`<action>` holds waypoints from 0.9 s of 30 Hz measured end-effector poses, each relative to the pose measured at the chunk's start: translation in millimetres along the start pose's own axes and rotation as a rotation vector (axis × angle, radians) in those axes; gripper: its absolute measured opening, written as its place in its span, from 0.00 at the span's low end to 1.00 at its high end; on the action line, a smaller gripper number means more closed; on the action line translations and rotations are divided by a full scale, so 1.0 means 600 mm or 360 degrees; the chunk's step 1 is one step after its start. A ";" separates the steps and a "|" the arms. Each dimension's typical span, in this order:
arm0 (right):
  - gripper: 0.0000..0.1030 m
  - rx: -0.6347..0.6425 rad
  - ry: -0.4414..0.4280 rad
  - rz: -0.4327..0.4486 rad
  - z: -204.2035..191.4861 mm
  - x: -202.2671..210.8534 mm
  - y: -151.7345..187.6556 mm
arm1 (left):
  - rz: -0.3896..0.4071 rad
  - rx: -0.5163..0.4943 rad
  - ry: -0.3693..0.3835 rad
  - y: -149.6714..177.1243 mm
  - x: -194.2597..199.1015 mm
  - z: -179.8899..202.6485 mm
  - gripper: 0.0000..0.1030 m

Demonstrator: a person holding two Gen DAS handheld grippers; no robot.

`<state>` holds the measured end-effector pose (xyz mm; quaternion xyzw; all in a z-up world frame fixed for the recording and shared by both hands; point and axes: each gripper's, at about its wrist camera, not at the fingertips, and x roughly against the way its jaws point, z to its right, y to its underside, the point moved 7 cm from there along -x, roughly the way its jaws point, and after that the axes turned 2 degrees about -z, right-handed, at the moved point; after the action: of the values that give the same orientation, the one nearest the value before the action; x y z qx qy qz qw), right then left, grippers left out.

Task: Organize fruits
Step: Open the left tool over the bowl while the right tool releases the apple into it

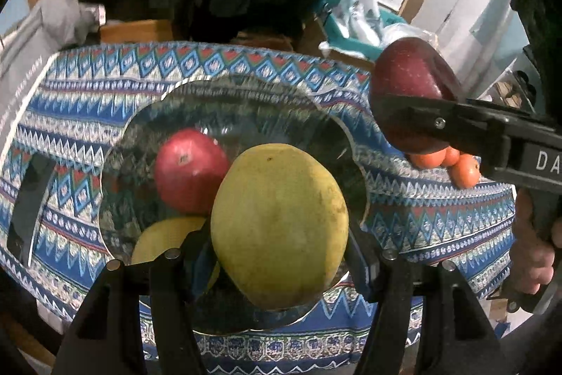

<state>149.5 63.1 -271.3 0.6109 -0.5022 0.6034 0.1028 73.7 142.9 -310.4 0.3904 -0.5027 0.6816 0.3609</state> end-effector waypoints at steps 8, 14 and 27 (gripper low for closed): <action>0.69 -0.0005 -0.0005 -0.0115 -0.008 -0.055 0.011 | -0.0092 0.0064 0.0000 0.024 -0.029 -0.020 0.63; 0.69 0.0012 0.0008 -0.0179 -0.012 -0.078 0.021 | -0.0091 0.0056 0.0005 0.021 -0.031 -0.021 0.63; 0.70 -0.0013 -0.0035 -0.0251 -0.018 -0.101 0.028 | -0.0111 -0.0017 -0.0033 0.022 -0.037 -0.016 0.64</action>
<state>144.3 92.7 -327.4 0.6548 -0.4561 0.5845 0.1470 69.9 147.0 -337.2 0.4127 -0.4963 0.6618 0.3813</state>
